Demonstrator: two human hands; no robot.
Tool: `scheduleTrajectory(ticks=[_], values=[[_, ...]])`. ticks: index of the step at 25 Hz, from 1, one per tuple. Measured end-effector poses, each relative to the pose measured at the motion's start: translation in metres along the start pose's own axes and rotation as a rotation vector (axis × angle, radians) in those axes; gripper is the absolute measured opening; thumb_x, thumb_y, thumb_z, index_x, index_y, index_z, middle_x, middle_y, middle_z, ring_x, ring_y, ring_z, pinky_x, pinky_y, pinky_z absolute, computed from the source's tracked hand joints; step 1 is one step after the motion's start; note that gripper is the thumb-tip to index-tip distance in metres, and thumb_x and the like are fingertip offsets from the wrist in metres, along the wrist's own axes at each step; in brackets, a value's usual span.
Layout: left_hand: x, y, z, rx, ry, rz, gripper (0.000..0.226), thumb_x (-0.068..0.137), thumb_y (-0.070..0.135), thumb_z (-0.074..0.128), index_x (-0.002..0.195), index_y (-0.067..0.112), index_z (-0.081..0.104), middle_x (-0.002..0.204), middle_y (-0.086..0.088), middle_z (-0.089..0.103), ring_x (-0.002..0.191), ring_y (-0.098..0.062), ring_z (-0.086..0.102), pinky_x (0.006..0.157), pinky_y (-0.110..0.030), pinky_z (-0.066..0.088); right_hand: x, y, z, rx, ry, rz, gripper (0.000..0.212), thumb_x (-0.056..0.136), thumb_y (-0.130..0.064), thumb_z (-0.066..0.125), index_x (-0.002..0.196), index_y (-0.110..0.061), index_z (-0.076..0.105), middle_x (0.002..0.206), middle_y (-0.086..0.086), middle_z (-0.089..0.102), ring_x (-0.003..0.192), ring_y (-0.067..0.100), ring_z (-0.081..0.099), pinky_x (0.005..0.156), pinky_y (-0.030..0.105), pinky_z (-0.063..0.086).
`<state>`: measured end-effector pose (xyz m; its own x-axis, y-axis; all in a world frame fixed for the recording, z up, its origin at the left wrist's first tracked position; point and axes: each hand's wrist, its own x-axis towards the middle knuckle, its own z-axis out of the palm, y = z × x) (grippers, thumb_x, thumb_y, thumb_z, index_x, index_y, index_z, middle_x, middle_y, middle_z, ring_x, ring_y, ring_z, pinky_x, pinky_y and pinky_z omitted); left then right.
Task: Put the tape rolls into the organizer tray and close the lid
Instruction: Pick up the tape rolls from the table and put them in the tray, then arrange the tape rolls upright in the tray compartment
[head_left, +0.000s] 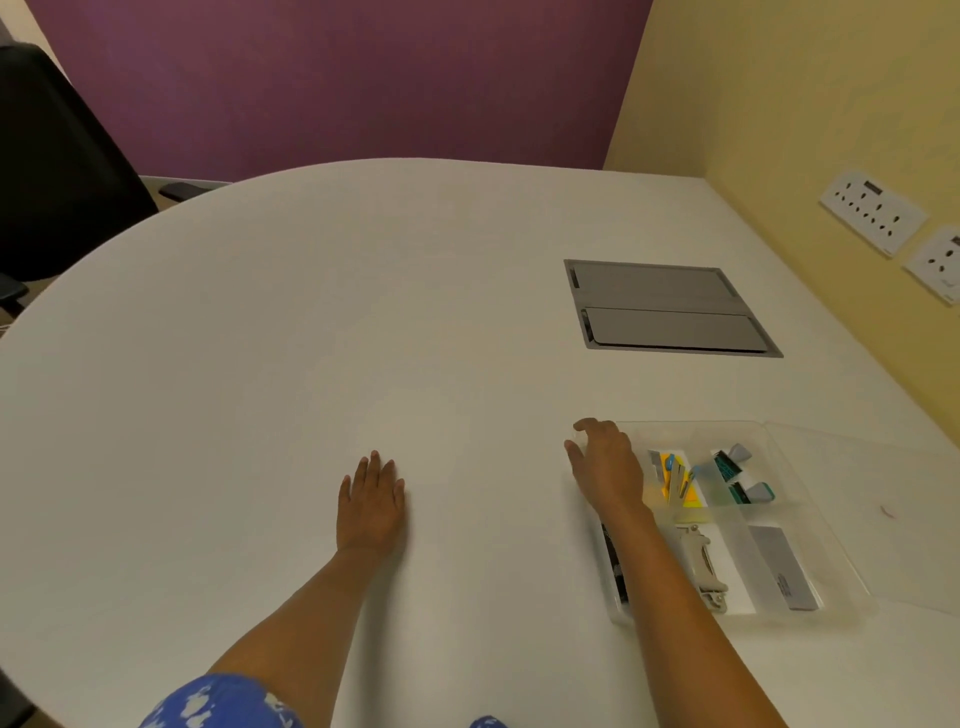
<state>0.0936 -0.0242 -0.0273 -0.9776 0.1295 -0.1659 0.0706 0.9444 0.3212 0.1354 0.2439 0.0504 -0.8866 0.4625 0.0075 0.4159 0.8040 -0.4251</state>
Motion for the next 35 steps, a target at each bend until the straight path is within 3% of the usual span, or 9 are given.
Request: scheduleTrajectory(ticks=[5, 8, 13, 18, 24, 29, 35], values=[[-0.001, 0.018, -0.016, -0.039, 0.049, 0.091, 0.044, 0.102, 0.029, 0.022, 0.141, 0.015, 0.037, 0.157, -0.005, 0.023, 0.147, -0.018, 0.016, 0.121, -0.036, 0.009, -0.011, -0.002, 0.0, -0.004, 0.027, 0.02, 0.032, 0.095, -0.024, 0.051, 0.125, -0.014, 0.053, 0.129, 0.011, 0.055, 0.117, 0.029, 0.051, 0.091, 0.04, 0.047], [-0.002, 0.04, -0.019, -0.033, 0.065, 0.163, 0.047, 0.101, 0.031, 0.018, 0.14, 0.016, 0.04, 0.155, -0.004, 0.028, 0.146, -0.017, 0.02, 0.121, -0.036, 0.009, -0.014, 0.006, -0.005, -0.003, 0.024, 0.041, 0.032, 0.095, -0.021, 0.051, 0.126, -0.013, 0.053, 0.13, 0.012, 0.054, 0.118, 0.03, 0.05, 0.091, 0.04, 0.047], [0.001, 0.096, -0.014, -0.05, 0.092, 0.239, 0.04, 0.101, 0.024, 0.029, 0.139, 0.017, 0.041, 0.151, -0.004, 0.037, 0.143, -0.017, 0.028, 0.121, -0.035, 0.012, -0.005, 0.039, -0.02, 0.018, 0.033, 0.071, 0.032, 0.093, -0.017, 0.052, 0.125, -0.012, 0.054, 0.127, 0.013, 0.056, 0.118, 0.03, 0.05, 0.088, 0.041, 0.048], [-0.001, 0.178, -0.003, -0.255, 0.152, 0.279, 0.037, 0.097, 0.015, 0.04, 0.132, 0.012, 0.049, 0.139, -0.006, 0.052, 0.13, -0.021, 0.046, 0.11, -0.032, 0.033, 0.019, 0.087, -0.041, 0.032, -0.012, 0.03, 0.03, 0.093, -0.014, 0.052, 0.123, -0.01, 0.054, 0.125, 0.013, 0.056, 0.116, 0.029, 0.05, 0.088, 0.038, 0.048], [-0.014, 0.256, 0.017, -0.463, 0.176, 0.264, 0.032, 0.096, 0.012, 0.043, 0.126, 0.014, 0.054, 0.133, -0.004, 0.056, 0.125, -0.018, 0.047, 0.102, -0.025, 0.037, 0.043, 0.125, -0.052, 0.062, -0.056, -0.059, 0.029, 0.094, -0.014, 0.051, 0.122, -0.011, 0.056, 0.125, 0.012, 0.057, 0.118, 0.027, 0.05, 0.091, 0.039, 0.047], [-0.014, 0.279, 0.036, -0.379, 0.09, 0.23, 0.031, 0.095, 0.01, 0.047, 0.125, 0.01, 0.056, 0.13, -0.01, 0.058, 0.118, -0.024, 0.054, 0.1, -0.033, 0.044, 0.043, 0.144, -0.054, 0.109, -0.095, -0.125, 0.029, 0.093, -0.013, 0.052, 0.122, -0.012, 0.056, 0.128, 0.01, 0.056, 0.122, 0.026, 0.047, 0.095, 0.039, 0.046], [-0.01, 0.284, 0.046, -0.152, -0.01, 0.196, 0.036, 0.091, 0.006, 0.051, 0.127, 0.008, 0.051, 0.128, -0.014, 0.057, 0.115, -0.029, 0.055, 0.092, -0.034, 0.046, 0.043, 0.147, -0.053, 0.117, -0.141, -0.24, 0.03, 0.093, -0.011, 0.051, 0.123, -0.012, 0.056, 0.129, 0.01, 0.055, 0.122, 0.026, 0.045, 0.094, 0.039, 0.046]])
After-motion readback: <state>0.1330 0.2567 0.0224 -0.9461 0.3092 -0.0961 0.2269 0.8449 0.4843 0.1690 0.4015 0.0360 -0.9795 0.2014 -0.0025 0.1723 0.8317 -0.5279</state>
